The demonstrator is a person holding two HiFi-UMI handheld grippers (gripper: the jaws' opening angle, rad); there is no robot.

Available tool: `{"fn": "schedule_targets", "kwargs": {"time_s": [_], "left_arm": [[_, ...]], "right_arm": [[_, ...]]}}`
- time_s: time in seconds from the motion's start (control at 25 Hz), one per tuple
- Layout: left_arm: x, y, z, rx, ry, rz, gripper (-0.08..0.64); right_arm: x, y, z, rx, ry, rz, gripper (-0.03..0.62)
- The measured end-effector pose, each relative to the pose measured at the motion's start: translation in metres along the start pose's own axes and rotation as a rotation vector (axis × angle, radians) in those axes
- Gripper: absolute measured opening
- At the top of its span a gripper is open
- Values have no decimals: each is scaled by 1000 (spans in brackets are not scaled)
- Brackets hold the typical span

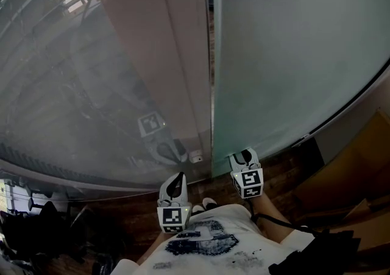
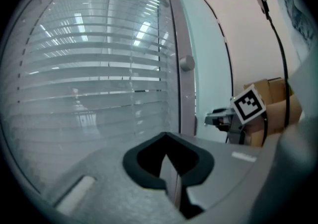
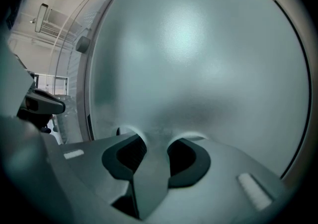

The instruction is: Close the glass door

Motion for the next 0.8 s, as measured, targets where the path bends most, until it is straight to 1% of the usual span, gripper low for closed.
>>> {"fn": "schedule_targets", "kwargs": {"time_s": [0.28, 0.8], "left_arm": [[-3, -2, 0, -2, 13, -3, 2], [-5, 3, -3, -8, 20, -1, 3]], "right_arm": [[6, 2, 2, -4, -6, 8, 117], [19, 20, 0, -5, -10, 42, 118]]}}
Point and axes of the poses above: the fingertips, and each gripper's own axes: x forward along the fingers, z to its right, y out of its top, the point moved 3 cm from there along -x, backward along the fingers, and after that the axes turned 9 degrees about -y, right-handed, at the moved point
